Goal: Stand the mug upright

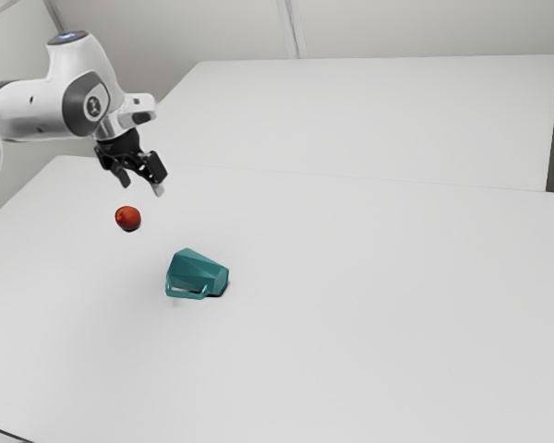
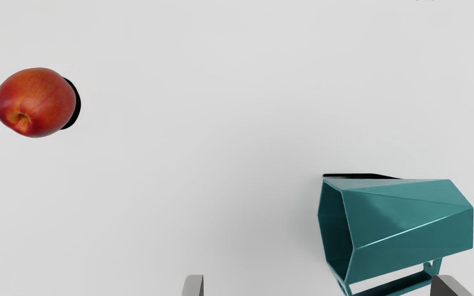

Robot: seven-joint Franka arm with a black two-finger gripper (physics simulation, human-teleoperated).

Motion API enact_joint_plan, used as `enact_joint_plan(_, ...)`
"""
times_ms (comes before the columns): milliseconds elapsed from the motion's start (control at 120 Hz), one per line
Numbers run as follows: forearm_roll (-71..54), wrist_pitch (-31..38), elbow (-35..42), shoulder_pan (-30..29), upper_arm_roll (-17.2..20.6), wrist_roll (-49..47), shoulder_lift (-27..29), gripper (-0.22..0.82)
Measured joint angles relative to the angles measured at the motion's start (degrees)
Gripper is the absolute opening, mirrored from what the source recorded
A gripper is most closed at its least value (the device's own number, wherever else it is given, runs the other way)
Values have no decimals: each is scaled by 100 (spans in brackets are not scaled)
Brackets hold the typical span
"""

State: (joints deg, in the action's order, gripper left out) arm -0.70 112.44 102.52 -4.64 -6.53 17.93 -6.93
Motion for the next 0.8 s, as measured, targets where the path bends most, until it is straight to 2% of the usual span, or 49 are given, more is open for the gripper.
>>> enact_joint_plan(192, 609, 48, 54, -116, -260, 234, -31, 60)
enact_joint_plan(575, 2782, -417, -6, -850, -238, 1349, -1014, 60)
enact_joint_plan(800, 3638, -760, 141, -975, -226, 1914, -1273, 60)
